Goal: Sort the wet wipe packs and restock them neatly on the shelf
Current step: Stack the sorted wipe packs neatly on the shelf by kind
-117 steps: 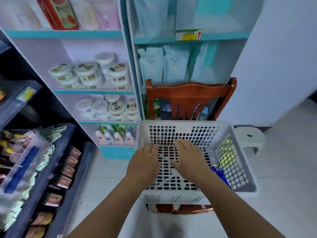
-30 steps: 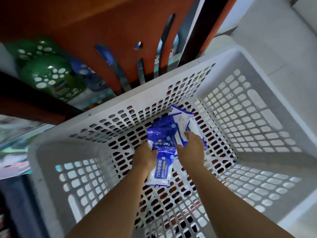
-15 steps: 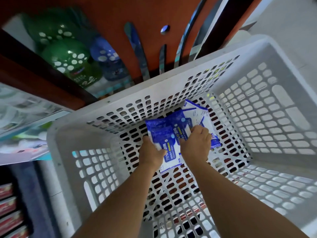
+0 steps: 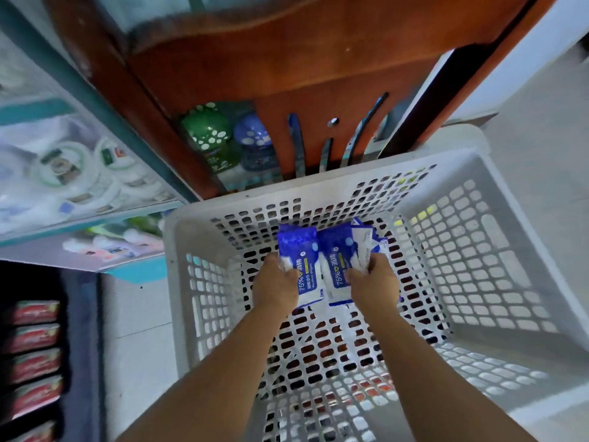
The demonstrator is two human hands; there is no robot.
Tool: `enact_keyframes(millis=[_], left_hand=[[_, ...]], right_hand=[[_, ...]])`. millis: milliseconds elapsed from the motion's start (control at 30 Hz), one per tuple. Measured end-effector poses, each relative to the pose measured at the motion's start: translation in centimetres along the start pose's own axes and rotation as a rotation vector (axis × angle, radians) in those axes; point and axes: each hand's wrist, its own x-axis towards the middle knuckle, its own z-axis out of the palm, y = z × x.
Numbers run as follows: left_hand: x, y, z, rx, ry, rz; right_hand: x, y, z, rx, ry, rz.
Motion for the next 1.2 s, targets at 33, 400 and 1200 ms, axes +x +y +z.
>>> enact_keyframes(millis=[33,400,1200], left_hand=[[-1.2,0.4,-0.4,-0.036,0.019,0.010],[-15.4,5.3,-7.7,-0.385,0.451,0.214],[-41.7,-7.9,-37.3,-0.437,1.293,0.223]], right_hand=[[-0.7,-0.5,-0.8,0.017,-0.008,-0.030],[-11.0,-9.5,-9.3,0.189,-0.121,-0.458],[-47.3,-26.1,0.0,0.355,-0.690,-1.057]])
